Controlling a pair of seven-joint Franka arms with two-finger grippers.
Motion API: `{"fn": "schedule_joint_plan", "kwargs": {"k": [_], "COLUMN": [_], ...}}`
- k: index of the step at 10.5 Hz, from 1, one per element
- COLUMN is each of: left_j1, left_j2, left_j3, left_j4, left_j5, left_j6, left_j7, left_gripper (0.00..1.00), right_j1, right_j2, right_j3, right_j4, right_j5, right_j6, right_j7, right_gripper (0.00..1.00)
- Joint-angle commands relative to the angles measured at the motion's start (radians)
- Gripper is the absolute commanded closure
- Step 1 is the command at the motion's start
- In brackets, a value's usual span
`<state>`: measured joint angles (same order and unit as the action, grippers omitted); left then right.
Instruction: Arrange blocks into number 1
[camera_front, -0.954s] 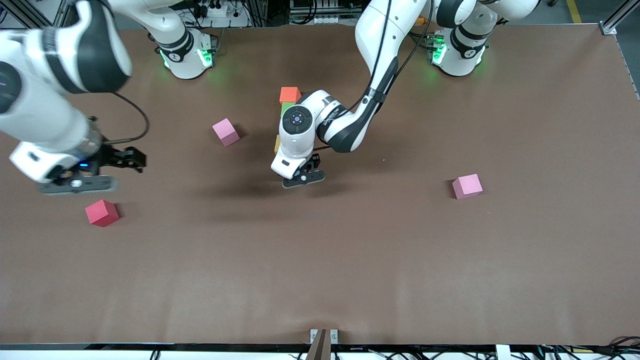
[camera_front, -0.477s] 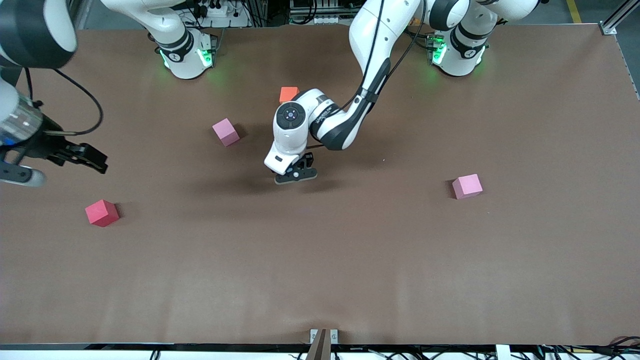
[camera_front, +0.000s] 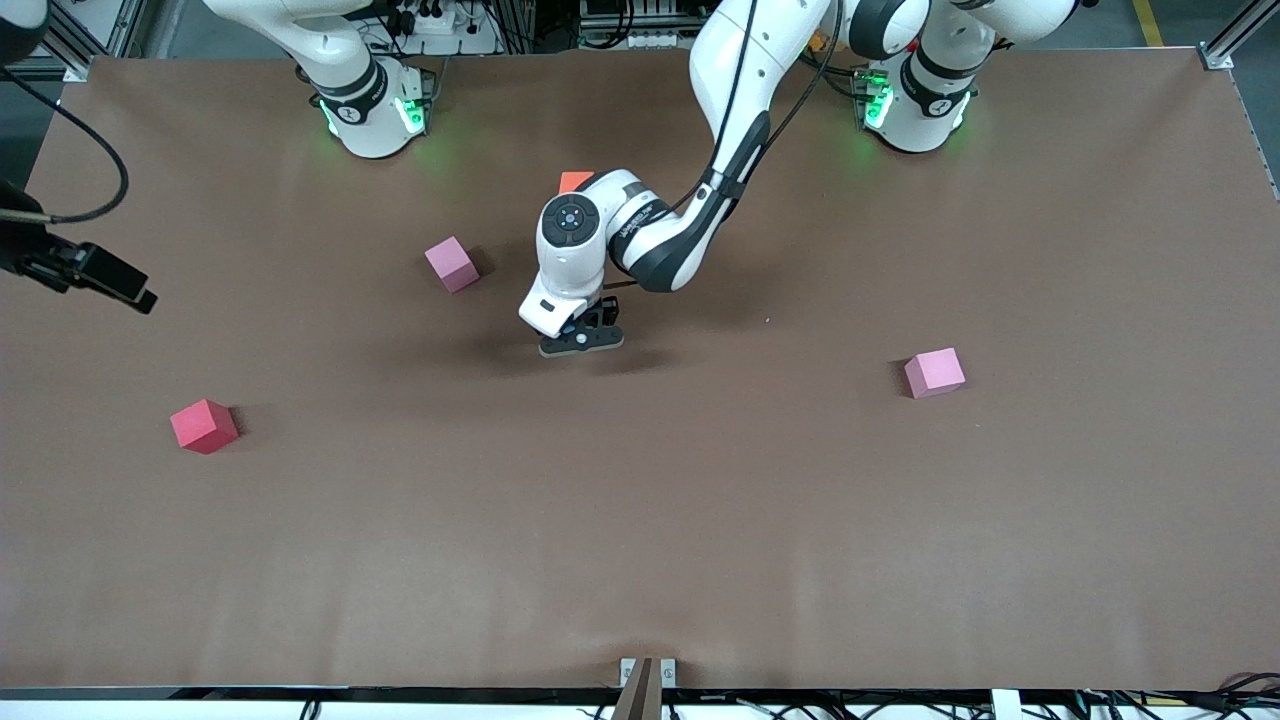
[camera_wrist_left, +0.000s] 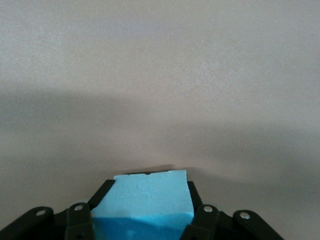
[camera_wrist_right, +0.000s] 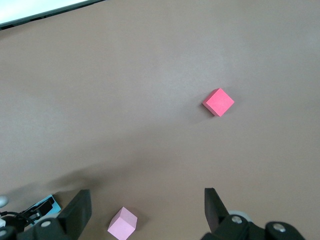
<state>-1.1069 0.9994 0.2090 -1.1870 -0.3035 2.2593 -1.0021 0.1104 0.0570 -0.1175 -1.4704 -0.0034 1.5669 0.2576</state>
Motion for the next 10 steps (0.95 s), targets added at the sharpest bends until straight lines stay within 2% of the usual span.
{"fn": "schedule_joint_plan", "kwargs": {"k": [1, 3, 10], "left_j1": [-0.010, -0.010, -0.036], "left_j2": [0.018, 0.021, 0.071], "left_j3": [0.036, 0.064, 0.066], "left_j4": [0.026, 0.027, 0.064], "left_j5": [-0.014, -0.014, 0.004], "left_j6": [0.006, 0.009, 0.098], "left_j7": [0.011, 0.025, 0.037], "left_gripper": [1.00, 1.00, 1.00], "right_j1": [-0.014, -0.009, -0.011], "right_j2": [-0.002, 0.003, 0.033], "right_j3": [0.007, 0.007, 0.010], "right_j4": [0.005, 0.004, -0.005], "right_j5": [0.017, 0.017, 0.017], "right_j6": [-0.011, -0.011, 0.014], "right_j7": [-0.011, -0.012, -0.052], "right_gripper": [0.00, 0.00, 0.00]}}
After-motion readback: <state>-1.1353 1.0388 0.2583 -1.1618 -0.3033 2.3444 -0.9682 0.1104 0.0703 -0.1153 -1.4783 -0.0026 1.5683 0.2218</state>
